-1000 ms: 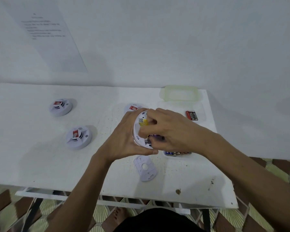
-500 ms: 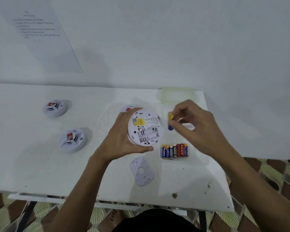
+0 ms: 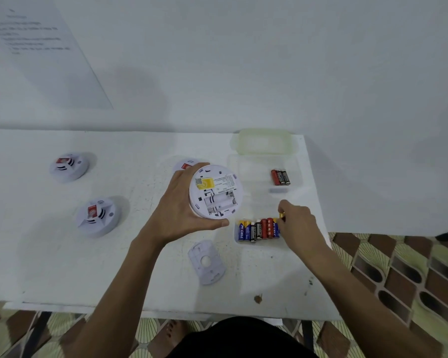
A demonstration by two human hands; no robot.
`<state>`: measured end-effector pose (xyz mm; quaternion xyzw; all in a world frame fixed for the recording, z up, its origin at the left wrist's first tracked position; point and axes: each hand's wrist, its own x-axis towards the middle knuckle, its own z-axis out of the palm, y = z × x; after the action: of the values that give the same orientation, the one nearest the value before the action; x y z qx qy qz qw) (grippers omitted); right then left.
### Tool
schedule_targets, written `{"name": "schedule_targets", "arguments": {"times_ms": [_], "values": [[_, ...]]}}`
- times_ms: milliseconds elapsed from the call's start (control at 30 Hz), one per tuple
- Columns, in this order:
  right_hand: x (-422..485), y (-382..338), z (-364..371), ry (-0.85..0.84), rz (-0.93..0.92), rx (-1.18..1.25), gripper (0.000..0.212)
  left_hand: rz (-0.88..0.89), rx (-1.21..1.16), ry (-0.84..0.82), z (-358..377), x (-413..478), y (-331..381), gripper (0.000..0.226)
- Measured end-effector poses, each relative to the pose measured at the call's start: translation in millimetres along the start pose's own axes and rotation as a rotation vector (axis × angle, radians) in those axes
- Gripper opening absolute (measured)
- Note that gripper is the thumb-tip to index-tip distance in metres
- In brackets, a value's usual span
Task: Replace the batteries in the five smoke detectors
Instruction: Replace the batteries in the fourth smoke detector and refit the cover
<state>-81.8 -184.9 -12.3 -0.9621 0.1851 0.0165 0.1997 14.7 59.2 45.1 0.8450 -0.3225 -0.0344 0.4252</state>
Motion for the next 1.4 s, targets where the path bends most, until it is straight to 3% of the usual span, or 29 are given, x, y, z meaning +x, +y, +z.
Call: {"name": "schedule_targets", "arguments": {"times_ms": [267,467,567,767,900,1267,1400], "values": [[1.4,2.3,-0.3,-0.018,0.011,-0.008,0.014,-0.019,0.009,0.023,-2.3,-1.4,0.4,0.1],[32.2,-14.0,-38.1,0.189,-0.128,0.103,0.016,-0.024,0.046,0.028,-4.7,3.9,-5.2,0.102],[68.5,-15.8,-46.0,0.152,-0.104,0.048,0.018,-0.024,0.057,0.026,-7.8,8.0,-8.9,0.102],[130.6,-12.5,-39.4,-0.086,0.05,-0.047,0.028,-0.031,0.065,0.043,-13.7,16.2,-14.4,0.099],[146.5,-11.0,-27.2,-0.182,0.037,-0.096,0.01,-0.038,0.075,0.036,-16.0,21.3,-21.4,0.097],[148.3,-9.8,-10.5,-0.17,-0.045,-0.107,0.016,-0.007,0.094,0.032,-18.6,27.1,-27.1,0.092],[142.4,-8.7,-13.4,-0.06,-0.083,0.021,0.007,-0.01,0.102,0.046,-21.4,26.1,-24.9,0.093]]}}
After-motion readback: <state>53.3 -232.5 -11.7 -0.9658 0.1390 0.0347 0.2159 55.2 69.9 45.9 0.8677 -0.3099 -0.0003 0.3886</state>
